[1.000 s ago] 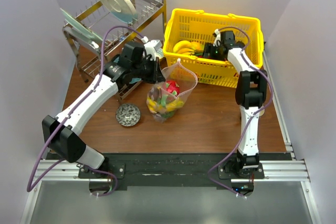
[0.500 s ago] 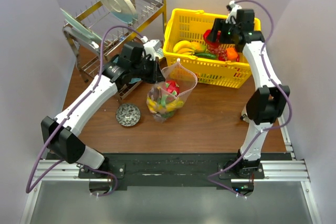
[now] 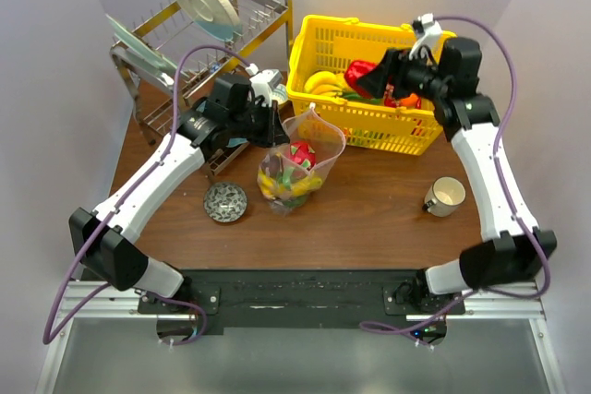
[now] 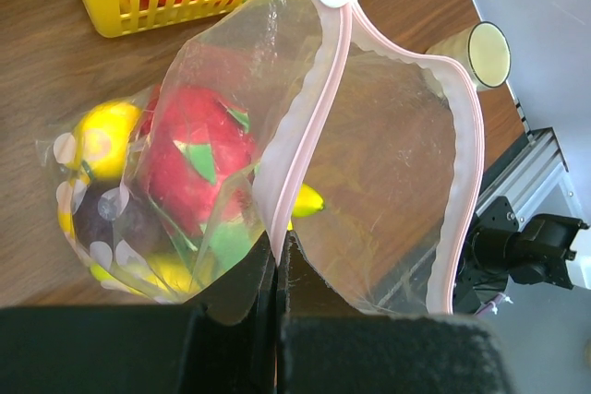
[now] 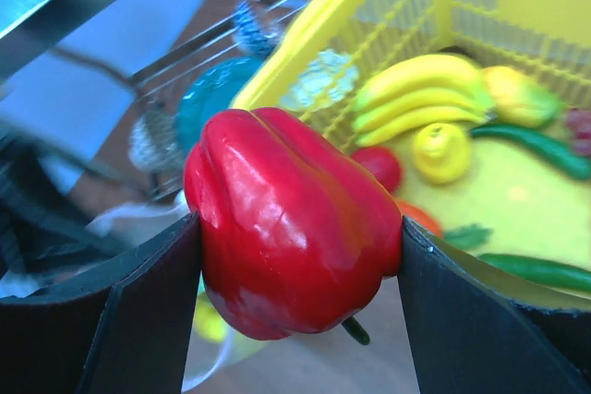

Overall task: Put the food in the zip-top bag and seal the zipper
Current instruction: Place the fake vegetable in the zipper food storage bag, then adjust the zipper food storage bag at the center of the board.

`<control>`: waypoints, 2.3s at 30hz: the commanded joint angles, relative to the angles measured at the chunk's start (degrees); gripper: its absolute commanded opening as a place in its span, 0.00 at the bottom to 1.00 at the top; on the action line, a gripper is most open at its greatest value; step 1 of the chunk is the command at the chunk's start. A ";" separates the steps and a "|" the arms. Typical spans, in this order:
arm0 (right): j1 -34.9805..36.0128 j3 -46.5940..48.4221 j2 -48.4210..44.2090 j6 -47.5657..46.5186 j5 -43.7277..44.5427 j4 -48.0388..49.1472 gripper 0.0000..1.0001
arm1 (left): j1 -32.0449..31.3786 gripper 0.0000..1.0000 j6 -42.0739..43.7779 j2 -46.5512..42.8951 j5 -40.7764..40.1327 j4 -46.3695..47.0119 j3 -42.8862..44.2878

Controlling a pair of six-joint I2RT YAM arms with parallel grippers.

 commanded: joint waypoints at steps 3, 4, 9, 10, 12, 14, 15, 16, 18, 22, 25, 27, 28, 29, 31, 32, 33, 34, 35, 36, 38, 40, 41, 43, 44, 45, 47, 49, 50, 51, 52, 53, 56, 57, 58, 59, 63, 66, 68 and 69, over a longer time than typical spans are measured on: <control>4.72 -11.10 -11.77 3.47 -9.05 6.83 0.35 | 0.33 0.00 0.02 -1.70 -0.66 1.51 1.18; 6.90 -13.37 -12.49 3.47 -9.05 6.57 0.35 | 0.33 0.00 0.02 -1.79 -0.75 1.51 1.27; 12.37 -19.62 -16.36 4.78 -9.40 6.73 0.36 | 0.42 0.00 -0.24 -1.26 -0.75 1.95 1.79; 13.42 -21.63 -17.32 5.48 -9.31 7.61 0.36 | 0.42 0.00 -0.33 -1.17 -0.57 2.04 1.97; 14.04 -22.97 -17.68 5.84 -8.18 8.05 0.35 | 0.42 0.00 -0.51 -1.08 -0.31 2.04 2.23; 14.75 -23.41 -17.16 5.93 -7.38 8.58 0.35 | 0.33 0.00 -0.51 -1.17 -0.22 2.22 2.23; 15.01 -23.15 -16.72 6.01 -7.12 8.58 0.34 | 0.33 0.00 -0.59 -1.26 -0.22 2.22 2.58; 15.36 -22.28 -15.50 6.10 -6.59 8.76 0.34 | 0.33 0.00 -0.59 -1.17 -0.22 2.13 2.67; 15.80 -21.13 -13.91 6.28 -5.97 9.11 0.33 | 0.33 0.00 -0.68 -1.43 -0.22 1.95 2.76; 18.78 -16.05 -8.90 7.07 -2.47 7.37 0.50 | 0.33 0.00 -0.86 -1.87 -0.39 1.87 2.76; 20.54 -10.60 -5.12 5.50 0.96 0.18 0.98 | 0.33 0.00 -0.86 -2.14 -0.48 1.60 2.50; 20.73 -9.88 -5.11 5.05 3.51 -1.17 0.99 | 0.33 0.00 -0.77 -2.31 -0.48 1.43 2.24; 20.72 -9.88 -5.72 5.14 4.30 -1.61 0.99 | 0.42 0.00 -0.77 -2.40 -0.48 1.51 2.15; 20.72 -9.88 -6.34 5.05 6.40 -1.96 0.99 | 0.33 0.00 -0.60 -2.31 -0.48 1.25 2.23; 20.73 -9.70 -8.27 4.61 8.17 -3.71 0.99 | 0.33 0.00 -0.42 -2.40 -0.57 1.25 2.24; 20.72 -9.61 -8.89 4.35 9.14 -4.59 0.99 | 0.33 0.00 -0.33 -2.31 -0.66 1.25 2.24; 20.72 -9.53 -10.02 4.17 10.89 -5.38 0.99 | 0.42 0.00 -0.33 -2.31 -0.66 1.34 2.32; 20.81 -9.79 -10.64 3.73 12.04 -7.04 0.99 | 0.33 0.00 -0.24 -2.31 -0.66 1.25 2.32; 20.81 -9.96 -11.35 3.64 13.35 -7.93 0.99 | 0.42 0.00 -0.16 -2.31 -0.75 1.25 2.41; 20.81 -10.57 -11.87 3.64 16.24 -8.46 0.99 | 0.33 0.00 -0.15 -2.31 -0.66 1.25 2.50; 20.72 -12.77 -13.98 3.29 17.58 -9.69 0.99 | 0.33 0.00 0.11 -2.31 -0.75 1.16 2.50; 20.81 -15.31 -15.91 2.68 18.89 -10.05 0.99 | 0.33 0.00 0.20 -2.23 -0.92 1.07 2.50; 20.73 -16.11 -16.44 2.59 19.34 -9.96 0.99 | 0.33 0.00 0.20 -2.14 -0.83 1.07 2.50; 20.81 -19.00 -17.41 3.20 19.34 -8.74 0.99 | 0.33 0.00 0.20 -2.23 -0.83 1.08 2.59; 20.81 -19.97 -18.11 4.07 19.78 -8.38 0.99 | 0.42 0.00 0.20 -2.14 -0.83 1.16 2.59; 20.73 -21.46 -18.38 6.26 20.56 -8.20 0.99 | 0.42 0.00 0.20 -2.05 -0.83 1.08 2.67; 20.72 -22.96 -18.99 7.33 21.36 -6.81 0.99 | 0.42 0.00 0.20 -2.23 -0.92 1.07 2.76; 20.72 -25.25 -19.26 7.77 20.66 -3.99 0.99 | 0.42 0.00 0.11 -2.23 -0.92 0.90 2.67; 20.72 -25.78 -19.35 8.12 20.40 -3.29 0.99 | 0.42 0.00 0.20 -2.31 -0.83 0.90 2.59; 20.81 -26.83 -19.35 8.91 20.05 -1.63 0.99 | 0.33 0.00 0.28 -2.31 -0.92 0.90 2.59; 20.73 -27.36 -19.26 9.09 19.70 -0.92 0.98 | 0.42 0.00 0.28 -2.40 -1.10 0.72 2.59; 20.81 -27.80 -19.18 9.35 19.26 -0.39 0.95 | 0.42 0.00 0.28 -2.40 -1.10 0.72 2.59; 20.81 -28.07 -18.12 11.81 21.09 0.15 0.81 | 0.33 0.00 0.20 -2.66 -1.10 0.72 2.41; 20.73 -27.81 -17.77 12.42 21.45 0.23 0.80 | 0.33 0.00 0.20 -2.67 -1.10 0.72 2.50; 20.72 -27.72 -17.59 12.52 21.45 0.41 0.80 | 0.42 0.00 0.20 -2.67 -1.10 0.81 2.41; 20.72 -27.63 -17.42 12.69 21.45 0.58 0.79 | 0.33 0.00 0.11 -2.49 -1.10 0.90 2.41; 20.72 -25.88 -16.80 13.48 21.54 1.55 0.70 | 0.33 0.00 -0.24 -2.31 -0.75 1.25 2.32; 20.81 -24.13 -15.14 13.92 22.15 1.12 0.58 | 0.33 0.00 -0.59 -2.40 -0.75 1.43 2.15; 20.81 -22.54 -13.21 13.66 21.80 0.33 0.46 | 0.33 0.00 -0.77 -2.75 -0.66 1.34 1.97; 20.81 -22.19 -12.59 13.75 21.63 -0.55 0.38 | 0.33 0.00 -0.77 -2.84 -0.83 1.25 1.97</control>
